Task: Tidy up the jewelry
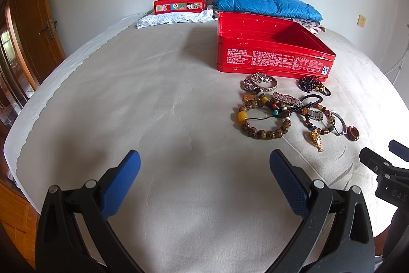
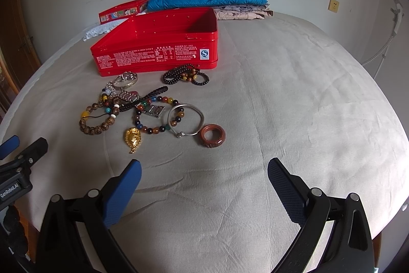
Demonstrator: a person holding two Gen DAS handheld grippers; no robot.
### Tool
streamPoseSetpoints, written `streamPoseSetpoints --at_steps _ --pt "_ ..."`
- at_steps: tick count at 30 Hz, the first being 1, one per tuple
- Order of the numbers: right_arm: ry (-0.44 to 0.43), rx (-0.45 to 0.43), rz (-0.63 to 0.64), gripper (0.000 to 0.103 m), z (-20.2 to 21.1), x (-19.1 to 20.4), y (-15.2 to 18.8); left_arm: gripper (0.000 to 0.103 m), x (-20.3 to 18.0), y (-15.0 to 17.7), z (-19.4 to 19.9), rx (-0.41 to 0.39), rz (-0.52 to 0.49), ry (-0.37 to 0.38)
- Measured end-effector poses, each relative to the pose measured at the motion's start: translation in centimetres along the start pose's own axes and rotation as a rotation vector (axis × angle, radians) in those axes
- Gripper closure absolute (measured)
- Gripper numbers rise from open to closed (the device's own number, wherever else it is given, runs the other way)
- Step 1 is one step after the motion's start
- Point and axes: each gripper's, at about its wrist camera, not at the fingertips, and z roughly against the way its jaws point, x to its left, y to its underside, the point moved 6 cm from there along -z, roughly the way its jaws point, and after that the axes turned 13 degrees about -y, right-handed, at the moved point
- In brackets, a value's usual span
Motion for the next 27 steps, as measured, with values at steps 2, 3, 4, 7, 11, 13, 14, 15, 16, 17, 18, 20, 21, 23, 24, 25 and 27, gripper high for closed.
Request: streamPoseSetpoints --at_steps 2,3,4,7,11,13,14,15,16,17,18,20,21,23,24,25,27 --pt "0.0 0.0 0.001 0.004 0.01 0.02 -0.01 0.003 0.04 -0.01 0.0 -0.001 0.0 0.0" --pt "0.0 0.0 0.0 0.004 0.04 -0.01 -0.06 0.003 0.02 -0.02 0.0 0.0 0.0 0.0" --pt "0.0 0.001 -0.001 0.004 0.04 -0.01 -0.06 0.003 0.03 -0.03 -0.01 0.0 0.0 0.0" --pt "-0.001 0.0 0.001 0.004 -0.03 0.02 -0.18 0.003 0.05 -0.03 -0.01 0.001 0.0 0.0" --pt "-0.001 0.001 0.0 0.004 -0.06 -0.02 -0.2 0.003 0.05 -0.03 -0.01 0.0 -0.001 0.001" --pt "-0.001 0.002 -0.001 0.004 -0.03 -0.06 -0.23 0.003 0.03 -0.02 0.0 0.001 -0.002 0.002" --pt "-0.001 0.002 -0.001 0.004 -0.03 -0.07 -0.23 0.003 0.03 -0.02 0.0 0.001 -0.002 0.001" --pt "-0.001 0.002 -0.002 0.004 -0.04 -0.06 -0.23 0.003 0.05 -0.03 -0.01 0.0 -0.002 0.001" --pt "-0.001 0.002 -0.002 0.004 -0.05 -0.05 -0.22 0.003 0.07 -0.03 -0.01 0.0 -0.002 0.001" --pt "-0.001 0.002 -0.001 0.004 -0.05 -0.08 -0.23 0.003 0.09 -0.03 -0.01 0.0 -0.001 0.001" --pt "-0.001 0.002 -0.001 0.004 -0.06 -0.06 -0.22 0.003 0.04 -0.02 0.0 0.0 -0.001 0.001" --pt "-0.001 0.001 0.0 0.004 -0.09 -0.03 -0.2 0.003 0.13 -0.05 -0.02 0.0 -0.001 0.0" --pt "-0.001 0.001 0.0 0.004 -0.11 -0.05 -0.19 0.003 0.21 -0.06 -0.04 -0.001 0.0 0.0" --pt "-0.001 0.002 -0.001 0.004 -0.12 -0.11 -0.22 0.003 0.34 -0.06 -0.1 -0.001 0.0 -0.001" --pt "-0.001 0.002 -0.001 0.004 -0.15 -0.1 -0.21 0.003 0.28 -0.07 -0.06 0.0 0.0 0.0" --pt "-0.002 0.002 -0.001 0.004 -0.15 -0.11 -0.21 0.003 0.28 -0.06 -0.06 0.0 0.0 0.0" --pt "-0.008 0.003 0.002 0.004 -0.15 0.12 -0.3 0.003 0.36 -0.05 -0.1 0.001 0.0 0.0"
